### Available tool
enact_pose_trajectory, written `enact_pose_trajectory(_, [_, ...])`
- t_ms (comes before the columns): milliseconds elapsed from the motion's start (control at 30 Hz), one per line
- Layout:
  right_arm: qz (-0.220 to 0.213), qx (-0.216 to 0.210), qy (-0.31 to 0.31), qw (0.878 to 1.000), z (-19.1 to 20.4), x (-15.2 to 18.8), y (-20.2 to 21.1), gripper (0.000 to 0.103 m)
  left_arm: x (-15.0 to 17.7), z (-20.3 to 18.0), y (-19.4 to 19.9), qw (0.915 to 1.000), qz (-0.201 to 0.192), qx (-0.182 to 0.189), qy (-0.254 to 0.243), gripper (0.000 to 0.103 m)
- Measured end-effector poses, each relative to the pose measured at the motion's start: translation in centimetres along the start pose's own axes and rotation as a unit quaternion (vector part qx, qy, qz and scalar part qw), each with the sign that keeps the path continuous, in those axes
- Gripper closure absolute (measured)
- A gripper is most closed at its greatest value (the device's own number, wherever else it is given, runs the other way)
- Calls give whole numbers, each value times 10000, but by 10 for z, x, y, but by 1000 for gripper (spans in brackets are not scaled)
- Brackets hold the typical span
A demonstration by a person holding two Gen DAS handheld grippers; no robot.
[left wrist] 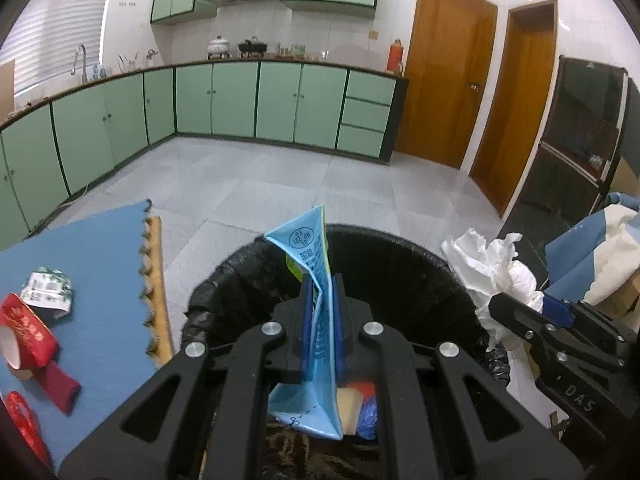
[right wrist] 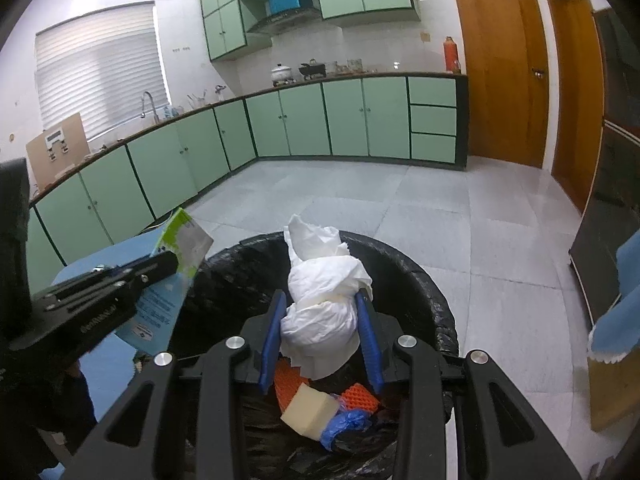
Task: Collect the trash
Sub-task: 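Open both grippers over the bin to drop the bag and carton, then move both grippers back over the tissue and red bags on the mat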
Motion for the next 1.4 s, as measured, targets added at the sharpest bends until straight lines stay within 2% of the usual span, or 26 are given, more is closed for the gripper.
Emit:
enact_pose_trajectory(67, [42,44,13,10000,-3,2,-6,68,3,-2,-10,9999,107,30,-8,94])
enact_pose_trajectory(167, [143,112,59,9998,-8,6,-13,58,1,-6,-20,9997,214,125,26,86])
enact_pose_trajectory(233, [183,183,97,9996,-11,9,-16,56,1,-6,-21,9995,242,170,103,62])
enact_pose_trajectory(300, [156,253,93,9995,-13,10,-15,46,0,-3,-19,9996,201,155,157,55])
enact_pose_trajectory(400, [82,358,37,9993,-15,11,-9,25,1,2,-10,9997,141,106,183,45])
enact_pose_trajectory(433, [57,409,12,9991,-16,12,-7,13,-1,6,-5,9997,100,47,195,42])
enact_pose_trajectory(467, [41,435,-14,9990,-17,12,-5,8,-1,10,0,9998,68,6,208,40])
enact_pose_trajectory(633, [82,363,-117,9992,-6,16,5,6,3,38,36,9993,-124,-284,202,20])
enact_pose_trajectory(700, [52,258,-126,9996,5,17,13,6,7,50,50,9988,-169,-415,190,18])
enact_pose_trajectory(900, [-7,-178,-51,9998,51,25,31,6,32,91,104,9954,-226,-904,219,15])
enact_pose_trajectory(1067, [23,-548,45,9985,101,44,38,6,57,130,148,9885,-250,-1436,402,15])
enact_pose_trajectory(1200, [122,-791,236,9965,140,64,36,6,80,162,181,9800,-243,-1925,445,15])
enact_pose_trajectory(1400, [190,-1012,643,9926,192,89,33,6,120,208,215,9687,-72,-2400,639,15])
Point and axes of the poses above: each gripper's, at about its wrist camera, not at the fingertips, and y roughly against the way its jaws point, z to its left, x to its underside, the point moved 8 cm from there along -y, roughly the way its jaws point, and after that the axes turned 13 degrees about -y, right-handed, at the moved point
